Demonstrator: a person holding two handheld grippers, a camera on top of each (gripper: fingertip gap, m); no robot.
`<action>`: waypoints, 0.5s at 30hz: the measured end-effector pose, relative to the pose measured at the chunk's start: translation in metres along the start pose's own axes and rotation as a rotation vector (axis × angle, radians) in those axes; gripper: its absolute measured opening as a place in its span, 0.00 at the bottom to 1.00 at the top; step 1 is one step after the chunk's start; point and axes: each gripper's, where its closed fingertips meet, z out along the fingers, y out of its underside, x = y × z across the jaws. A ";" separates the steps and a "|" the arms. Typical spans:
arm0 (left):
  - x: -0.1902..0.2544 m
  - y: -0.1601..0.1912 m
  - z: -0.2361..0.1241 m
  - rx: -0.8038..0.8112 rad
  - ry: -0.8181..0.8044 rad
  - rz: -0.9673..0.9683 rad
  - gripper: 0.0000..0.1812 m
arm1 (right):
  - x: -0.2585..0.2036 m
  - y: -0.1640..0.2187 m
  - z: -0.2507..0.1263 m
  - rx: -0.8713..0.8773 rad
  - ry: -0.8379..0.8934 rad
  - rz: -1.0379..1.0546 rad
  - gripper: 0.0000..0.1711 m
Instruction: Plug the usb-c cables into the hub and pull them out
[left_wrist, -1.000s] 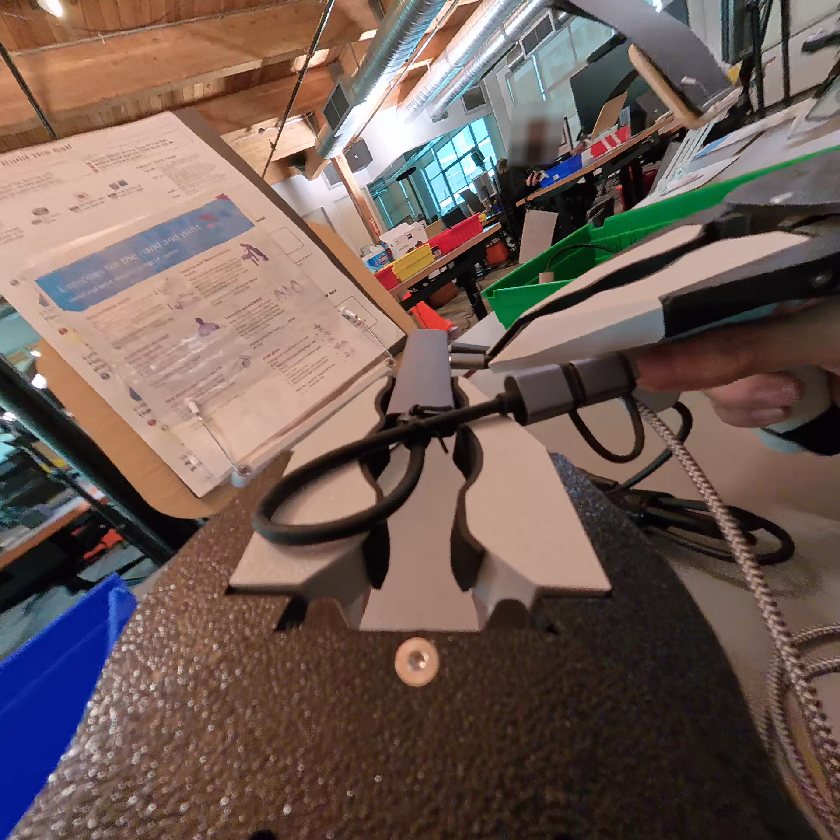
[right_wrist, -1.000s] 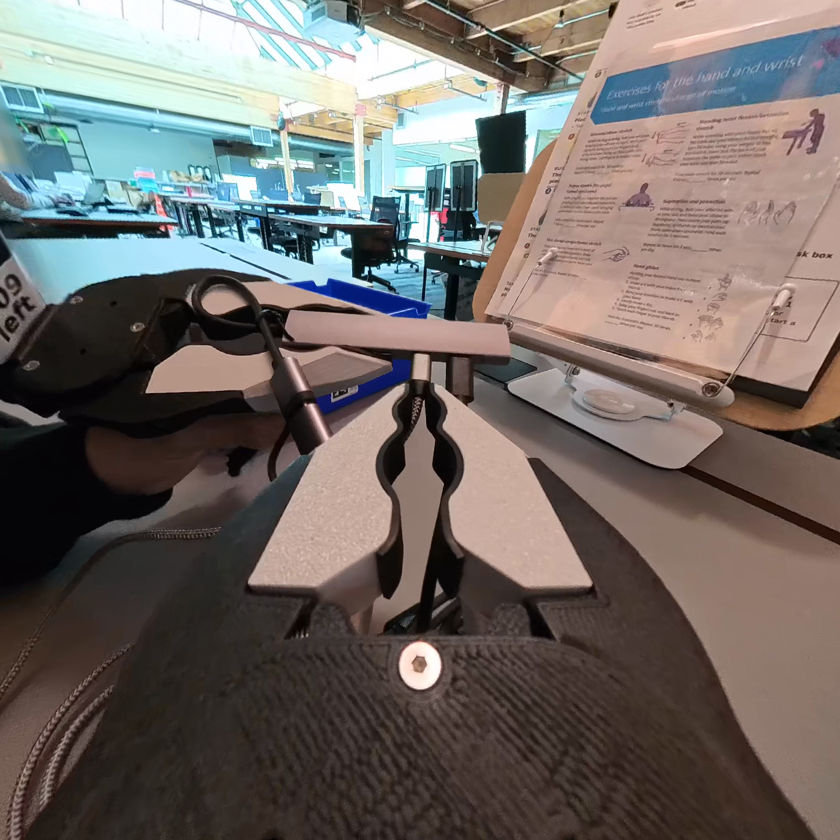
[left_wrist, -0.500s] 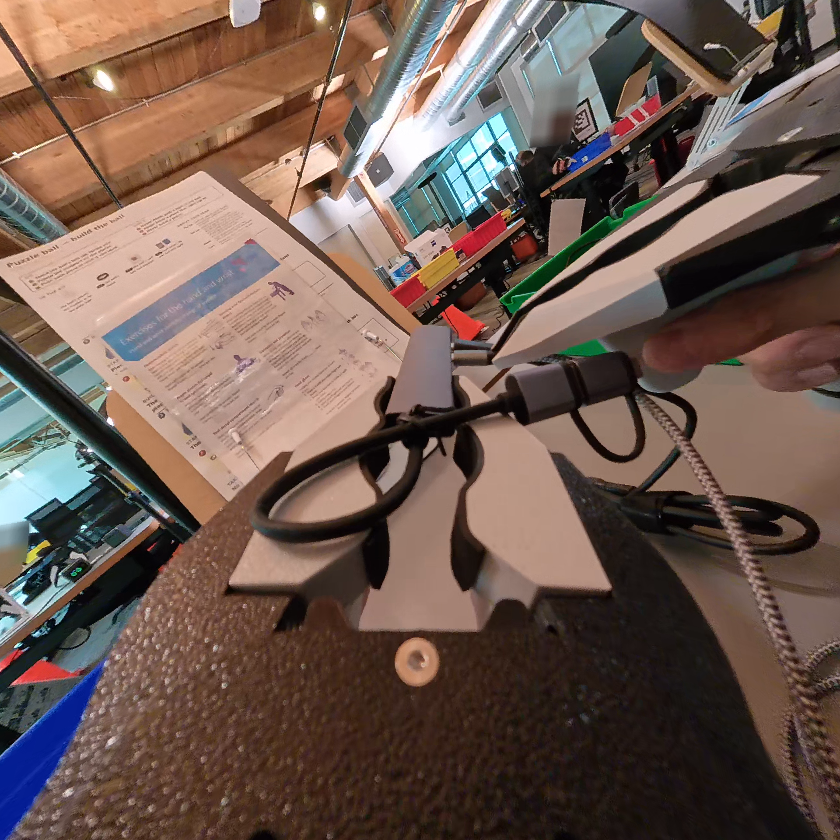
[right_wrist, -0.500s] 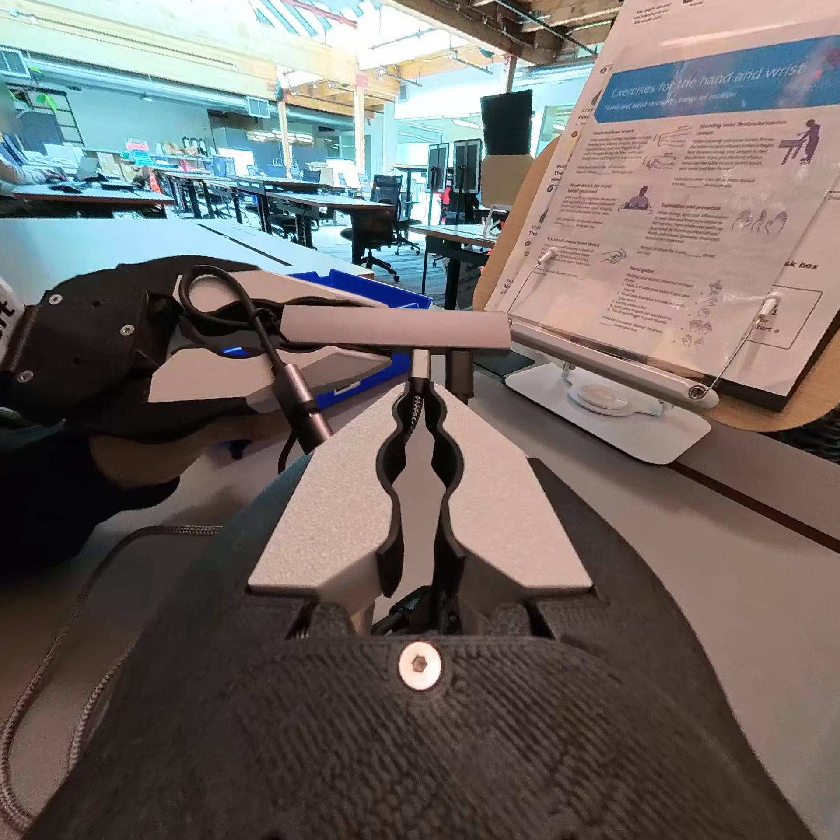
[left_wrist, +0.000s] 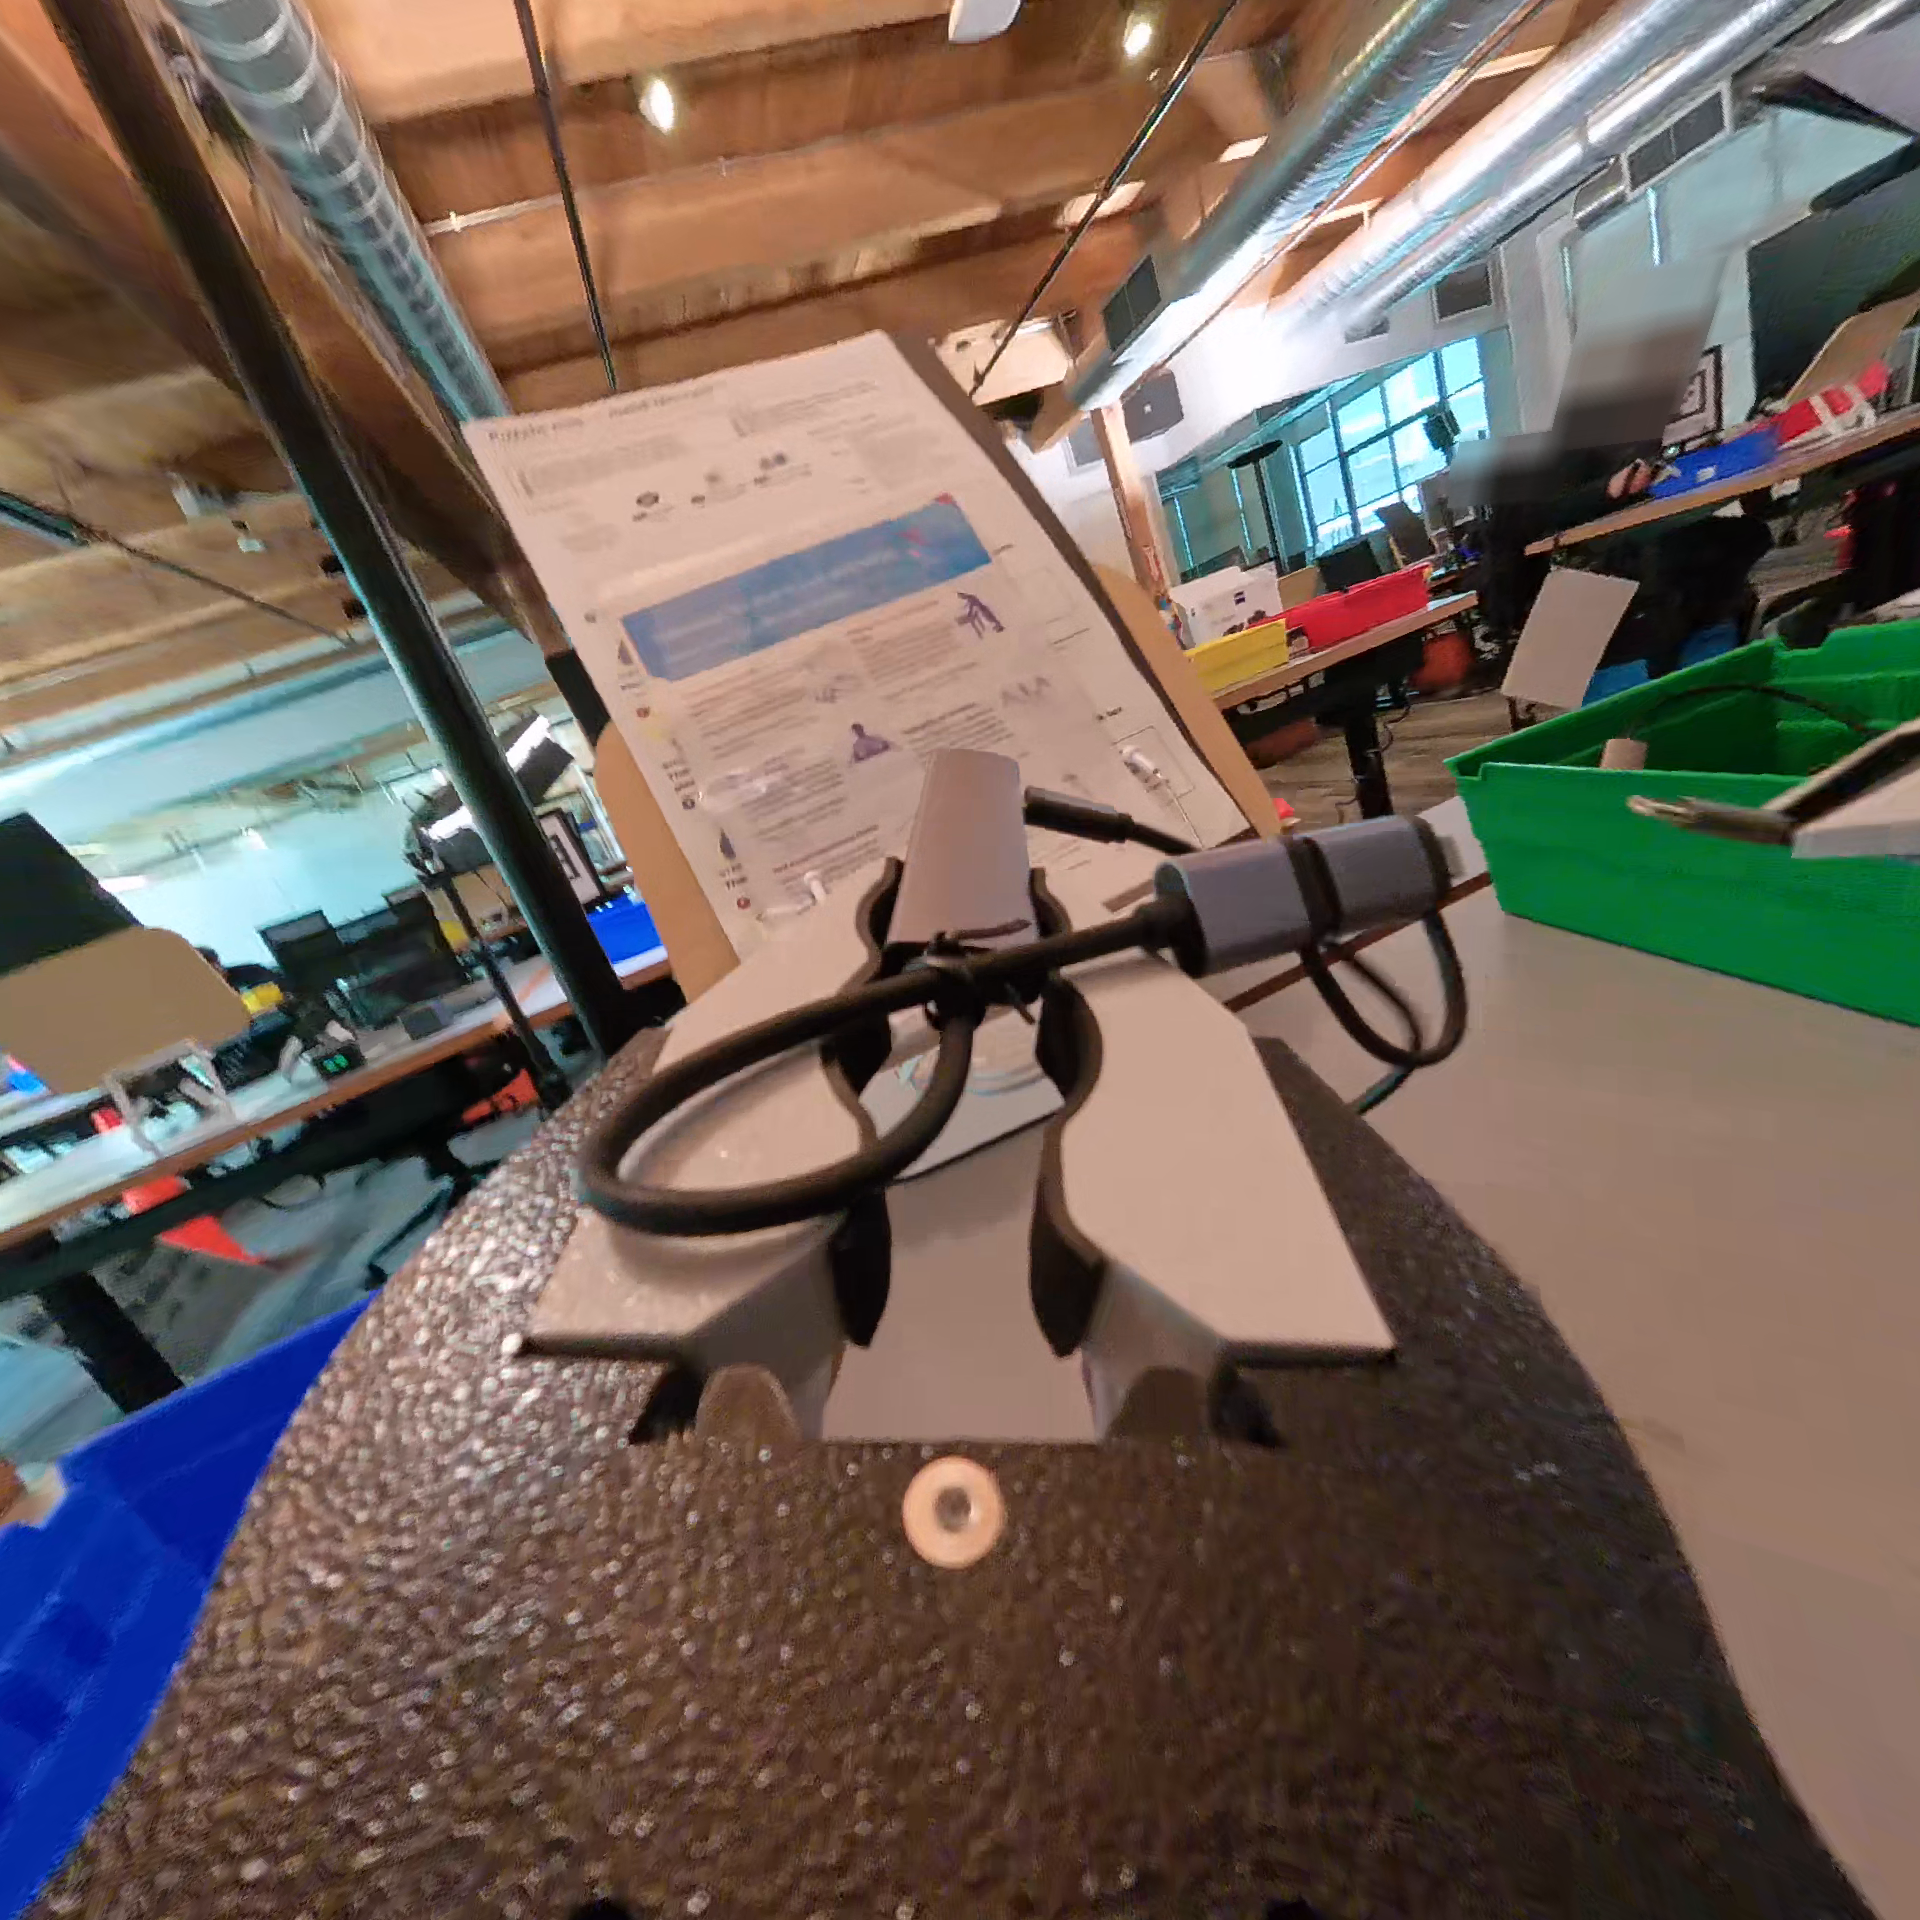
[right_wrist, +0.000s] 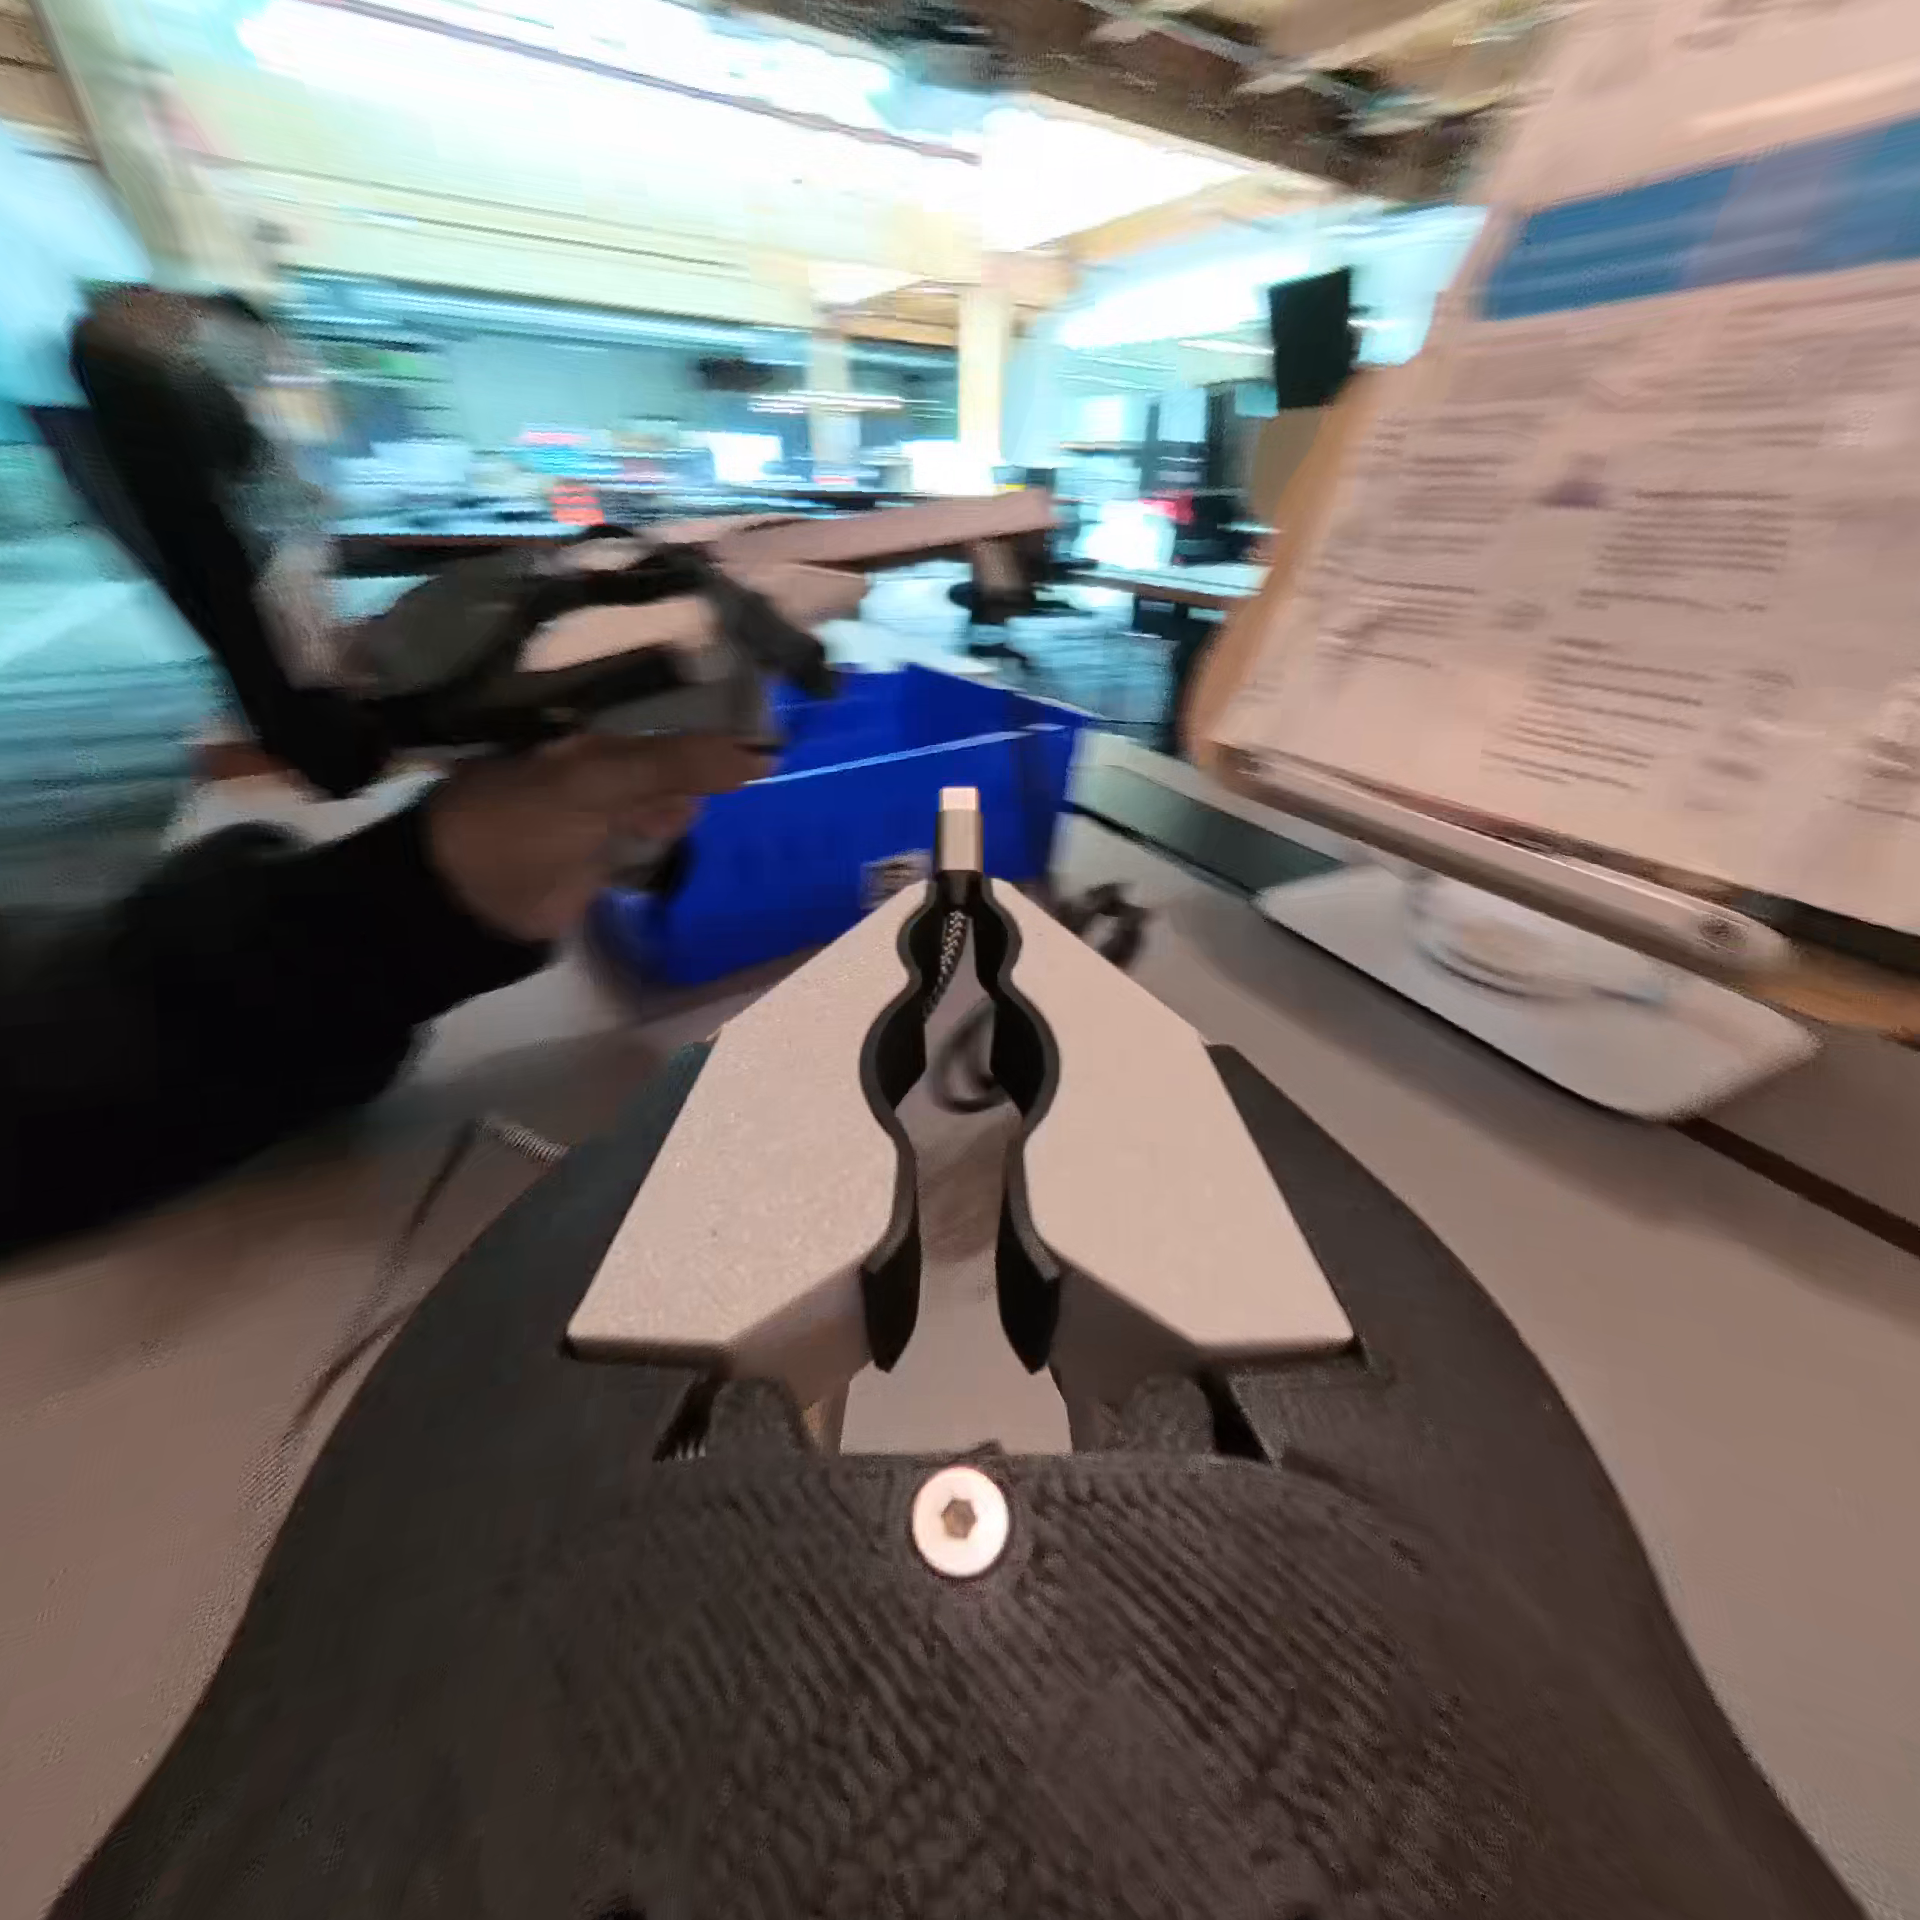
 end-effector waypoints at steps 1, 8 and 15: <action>0.005 -0.002 0.001 0.000 -0.001 0.029 0.13 | -0.015 -0.002 -0.002 0.003 -0.099 -0.010 0.02; 0.021 0.001 0.003 -0.006 0.021 0.070 0.13 | -0.071 0.044 -0.009 -0.256 -0.408 -0.188 0.03; 0.031 0.005 0.004 -0.018 0.052 0.100 0.13 | -0.059 0.092 -0.010 -0.505 -0.323 -0.227 0.17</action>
